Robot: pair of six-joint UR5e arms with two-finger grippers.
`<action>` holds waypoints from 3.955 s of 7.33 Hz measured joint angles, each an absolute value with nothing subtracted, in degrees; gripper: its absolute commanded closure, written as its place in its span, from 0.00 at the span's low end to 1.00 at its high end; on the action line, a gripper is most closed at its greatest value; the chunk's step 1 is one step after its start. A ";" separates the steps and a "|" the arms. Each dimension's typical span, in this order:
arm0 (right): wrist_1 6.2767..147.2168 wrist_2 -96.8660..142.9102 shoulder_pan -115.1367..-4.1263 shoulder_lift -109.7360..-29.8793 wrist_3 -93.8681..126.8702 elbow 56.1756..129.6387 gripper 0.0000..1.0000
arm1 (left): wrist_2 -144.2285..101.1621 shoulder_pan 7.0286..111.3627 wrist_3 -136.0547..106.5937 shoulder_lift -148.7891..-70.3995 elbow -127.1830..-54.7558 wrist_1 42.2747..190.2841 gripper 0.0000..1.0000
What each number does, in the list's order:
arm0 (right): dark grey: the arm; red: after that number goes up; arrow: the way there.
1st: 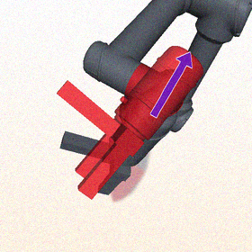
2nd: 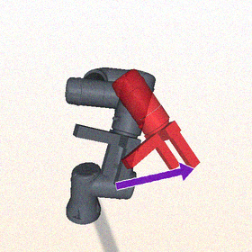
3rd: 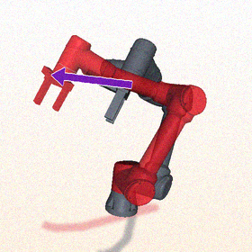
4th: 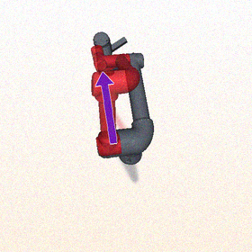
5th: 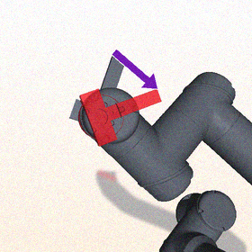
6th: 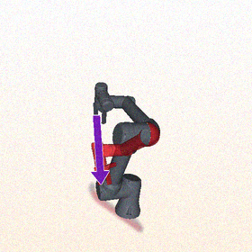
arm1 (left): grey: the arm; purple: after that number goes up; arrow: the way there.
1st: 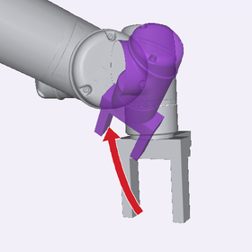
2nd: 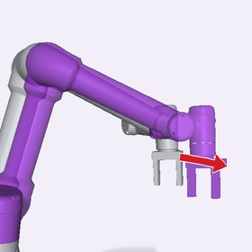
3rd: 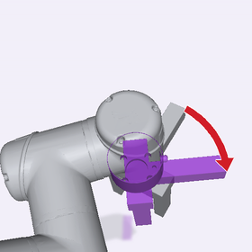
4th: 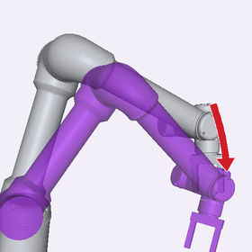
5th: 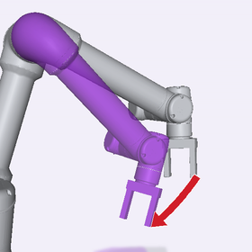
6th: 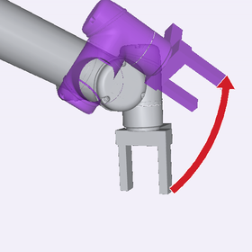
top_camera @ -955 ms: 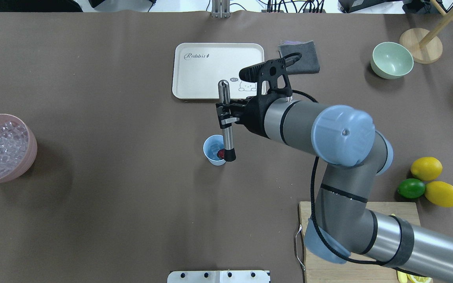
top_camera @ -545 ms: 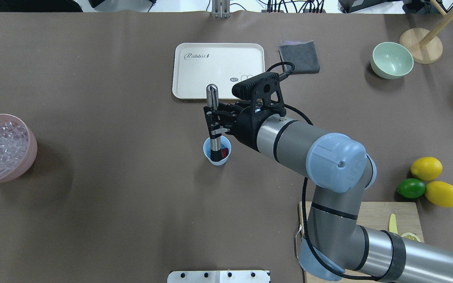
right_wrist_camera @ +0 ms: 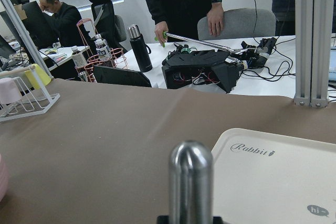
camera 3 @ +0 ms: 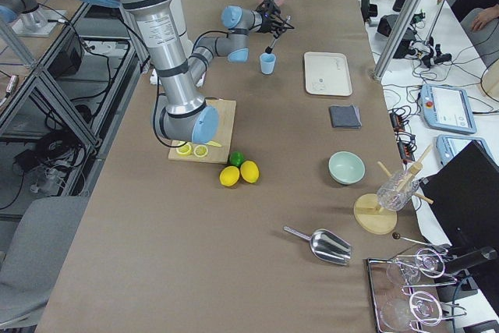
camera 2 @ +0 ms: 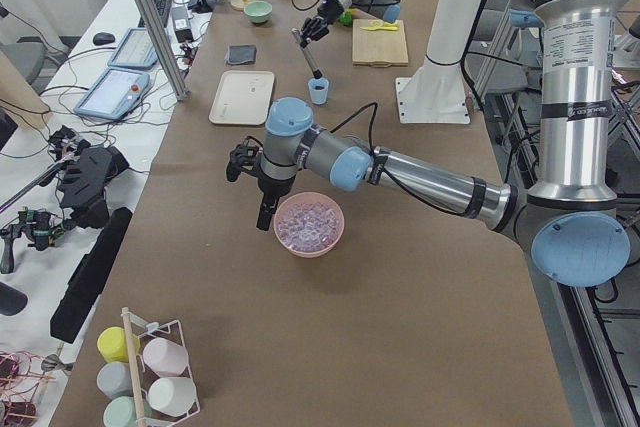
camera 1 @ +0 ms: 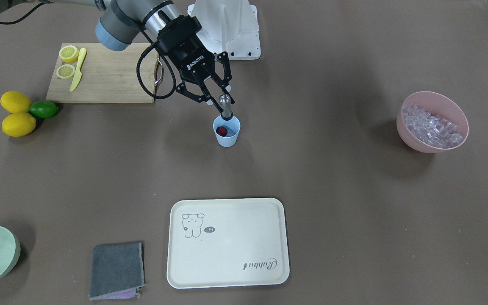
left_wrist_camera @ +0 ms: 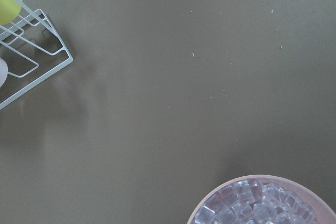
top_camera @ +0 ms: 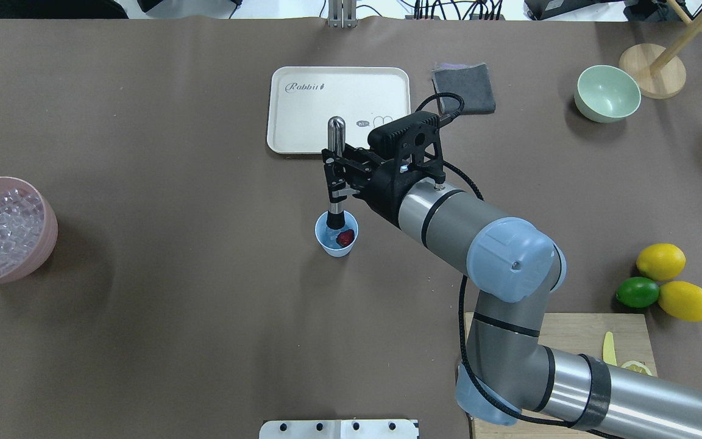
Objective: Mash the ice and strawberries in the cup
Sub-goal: 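Press the muddler down into the cup repeatedly with the right gripper, then lift the muddler out of the cup with the right gripper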
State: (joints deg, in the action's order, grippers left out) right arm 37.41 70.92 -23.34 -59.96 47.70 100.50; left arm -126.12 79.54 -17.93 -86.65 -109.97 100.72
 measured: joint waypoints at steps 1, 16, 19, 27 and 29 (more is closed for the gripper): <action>35.12 70.63 -23.17 -59.90 47.71 98.30 1.00 | -126.12 79.54 -17.98 -86.58 -110.02 100.72 0.03; 38.11 69.83 -21.26 -58.87 46.28 98.08 1.00 | -126.12 79.98 -18.16 -85.34 -111.25 100.73 0.03; 38.11 69.70 -21.19 -58.57 46.24 95.58 1.00 | -126.12 79.98 -18.19 -85.34 -111.33 100.67 0.03; 48.70 81.89 -31.48 -59.59 46.73 105.47 1.00 | -128.15 80.10 -18.96 -85.25 -111.72 100.46 0.03; 57.42 94.40 -39.65 -62.46 48.00 105.42 1.00 | -128.40 80.39 -19.24 -85.18 -110.81 100.35 0.03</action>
